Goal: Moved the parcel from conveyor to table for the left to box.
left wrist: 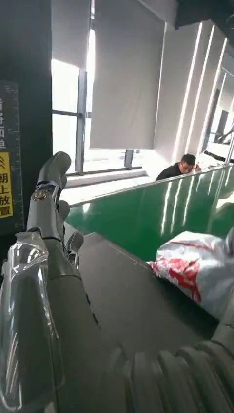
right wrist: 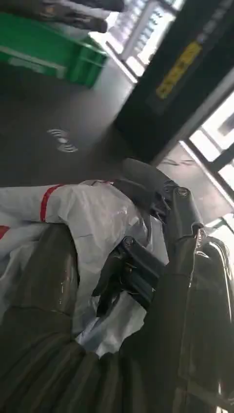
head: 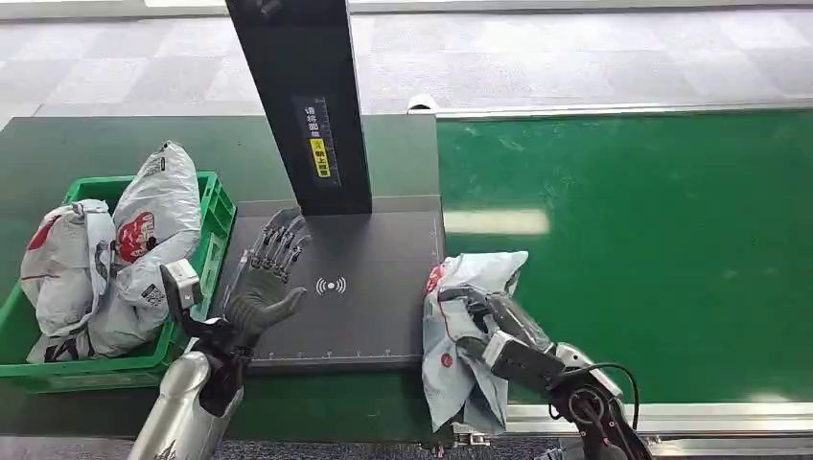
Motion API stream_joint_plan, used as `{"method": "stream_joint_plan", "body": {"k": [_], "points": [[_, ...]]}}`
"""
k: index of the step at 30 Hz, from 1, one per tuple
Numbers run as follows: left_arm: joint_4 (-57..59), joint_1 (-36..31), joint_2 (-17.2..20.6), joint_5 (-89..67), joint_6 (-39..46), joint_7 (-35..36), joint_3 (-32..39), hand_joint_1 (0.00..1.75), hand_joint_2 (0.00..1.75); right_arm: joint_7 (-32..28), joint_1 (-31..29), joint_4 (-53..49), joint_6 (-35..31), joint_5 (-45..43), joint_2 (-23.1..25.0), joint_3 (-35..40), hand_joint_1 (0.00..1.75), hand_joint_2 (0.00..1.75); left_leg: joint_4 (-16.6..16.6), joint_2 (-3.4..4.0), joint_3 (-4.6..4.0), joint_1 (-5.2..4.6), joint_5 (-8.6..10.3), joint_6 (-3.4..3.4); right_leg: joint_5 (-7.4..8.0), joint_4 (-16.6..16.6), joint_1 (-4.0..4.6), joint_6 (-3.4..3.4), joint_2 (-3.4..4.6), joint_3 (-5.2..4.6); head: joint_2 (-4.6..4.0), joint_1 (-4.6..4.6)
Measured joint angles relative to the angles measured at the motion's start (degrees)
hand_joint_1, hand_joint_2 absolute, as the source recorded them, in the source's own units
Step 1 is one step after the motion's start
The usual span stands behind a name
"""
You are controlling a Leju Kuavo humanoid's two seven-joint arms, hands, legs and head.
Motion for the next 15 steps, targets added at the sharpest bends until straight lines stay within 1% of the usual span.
{"method": "stream_joint_plan", "body": {"k": [2,8,11,15], "points": [[0.42,-0.31,0.00,0.00,0.04,-0.11,-0.11,0.00,1.75,-0.89,-0.73,1.94,2.90,-0.35,-0.04,1.61,1.75,1.75,0.00,0.04,0.01,0.00,-0.01,0.00,0.00,0.00,0.00,0.00,0.02,-0.01,0.00,0.00],[0.70,-0.01,0.15,0.18,0.44,-0.37,-0.15,0.00,1.75,-3.10,-2.40,4.59,6.70,-5.29,-0.22,2.49,1.75,1.75,0.00,0.03,0.00,0.00,-0.01,0.00,0.00,0.00,0.00,0.00,0.01,-0.01,0.00,0.00],[0.70,0.37,0.22,0.31,0.66,-0.44,-0.15,0.00,1.75,-3.30,-2.56,4.76,5.92,-7.67,-0.31,1.88,1.75,1.75,0.00,0.03,0.00,0.00,-0.01,0.00,0.00,0.00,0.00,0.00,0.01,-0.01,0.00,0.02],[0.52,1.27,0.24,0.68,1.20,-0.48,-0.11,0.00,1.75,-3.47,-1.91,2.75,1.96,-13.60,0.07,-1.23,1.75,1.75,0.01,0.01,0.00,0.00,-0.01,0.00,0.00,0.00,0.00,0.00,0.01,-0.01,0.00,-0.02]]}}
